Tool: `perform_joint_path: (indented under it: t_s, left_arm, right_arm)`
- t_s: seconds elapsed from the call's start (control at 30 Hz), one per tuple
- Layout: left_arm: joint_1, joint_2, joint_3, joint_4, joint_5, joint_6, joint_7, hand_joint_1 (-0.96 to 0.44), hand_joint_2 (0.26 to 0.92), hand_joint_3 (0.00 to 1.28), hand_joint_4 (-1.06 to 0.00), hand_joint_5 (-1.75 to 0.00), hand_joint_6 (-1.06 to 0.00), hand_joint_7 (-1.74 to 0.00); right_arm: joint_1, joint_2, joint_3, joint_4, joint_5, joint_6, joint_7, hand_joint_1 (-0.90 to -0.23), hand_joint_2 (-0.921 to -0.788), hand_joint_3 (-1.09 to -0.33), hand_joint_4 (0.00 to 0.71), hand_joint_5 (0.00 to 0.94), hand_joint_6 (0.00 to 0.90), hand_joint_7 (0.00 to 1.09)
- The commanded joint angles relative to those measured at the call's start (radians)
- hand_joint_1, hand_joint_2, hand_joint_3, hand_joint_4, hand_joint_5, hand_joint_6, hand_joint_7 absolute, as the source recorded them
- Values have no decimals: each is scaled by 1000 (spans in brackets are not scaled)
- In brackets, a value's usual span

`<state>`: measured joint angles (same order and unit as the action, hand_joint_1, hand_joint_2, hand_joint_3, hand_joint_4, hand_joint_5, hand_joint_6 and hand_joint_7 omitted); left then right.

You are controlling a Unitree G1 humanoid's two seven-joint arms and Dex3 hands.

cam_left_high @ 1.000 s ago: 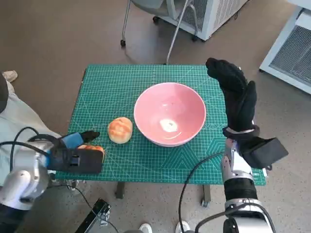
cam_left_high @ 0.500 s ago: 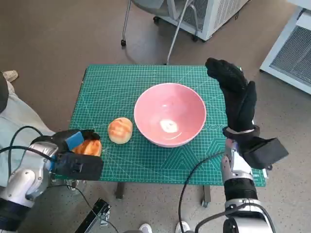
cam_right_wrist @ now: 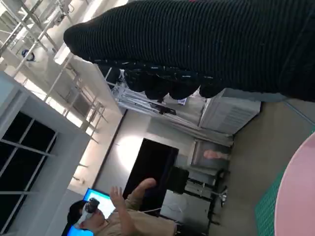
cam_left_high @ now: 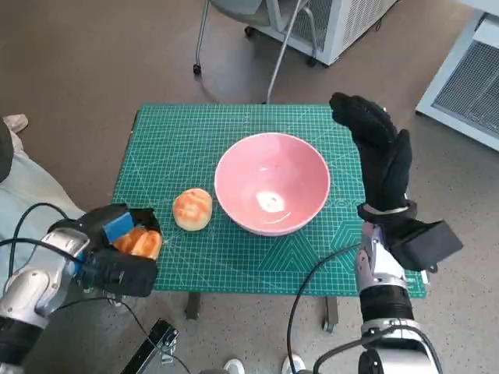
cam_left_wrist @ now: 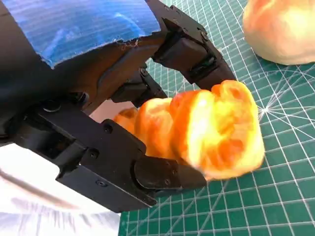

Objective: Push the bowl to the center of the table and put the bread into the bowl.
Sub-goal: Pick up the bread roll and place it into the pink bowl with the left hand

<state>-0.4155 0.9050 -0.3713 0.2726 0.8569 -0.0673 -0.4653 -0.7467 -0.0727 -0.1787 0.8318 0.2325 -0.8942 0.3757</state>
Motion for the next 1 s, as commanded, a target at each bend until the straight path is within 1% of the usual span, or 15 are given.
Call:
perform_joint_path:
  t_s: [0.03,0.1,0.13,0.2,0.27,0.37,0.43,0.5,0.63,0.77,1.0]
  left_arm:
    - [-25,11,31,0,-24,13,-41,0,882,160,-647,-1292,-626,-1112]
    - [-40,10,52,-15,-40,32,-61,0,902,114,-660,-1266,-631,-1110]
    - [-50,9,67,-23,-51,44,-71,0,904,107,-662,-1261,-632,-1111]
    - [-69,4,95,-46,-73,69,-89,0,911,91,-664,-1243,-638,-1119]
    - [-87,1,126,-77,-94,95,-105,1,911,79,-674,-1218,-650,-1121]
    - [-110,0,164,-123,-116,117,-114,1,912,69,-684,-1189,-657,-1131]
    - [-129,0,196,-165,-137,123,-110,2,912,66,-688,-1177,-658,-1137]
    - [-153,-5,216,-203,-148,133,-110,2,910,62,-702,-1149,-663,-1144]
    - [-220,-21,232,-255,-158,143,-116,2,907,57,-718,-1116,-669,-1154]
    - [-294,-44,221,-287,-157,134,-112,2,906,55,-719,-1100,-674,-1161]
    - [-414,-144,155,-299,-116,119,-73,2,906,55,-720,-1118,-676,-1143]
  right_arm:
    - [22,3,-1,15,5,12,7,-414,-921,-627,458,2,149,858]
    - [24,3,-1,13,5,12,7,-409,-918,-634,458,2,150,854]
    - [25,2,-1,11,5,12,8,-408,-917,-636,458,2,151,853]
    - [25,1,-1,10,6,13,9,-406,-908,-654,458,2,154,846]
    - [25,0,-2,10,6,14,10,-407,-903,-664,458,2,153,843]
    - [22,-2,-3,11,7,16,11,-410,-899,-670,458,2,149,839]
    - [21,-3,-3,9,8,19,11,-412,-900,-669,458,2,147,838]
    - [20,-5,-4,10,8,20,12,-416,-909,-651,458,2,145,840]
    - [17,-6,-4,9,6,22,10,-421,-917,-634,458,2,143,842]
    - [14,-6,-4,11,5,21,10,-422,-920,-628,458,2,141,842]
    - [15,-5,-4,15,6,16,12,-422,-921,-626,459,2,141,842]
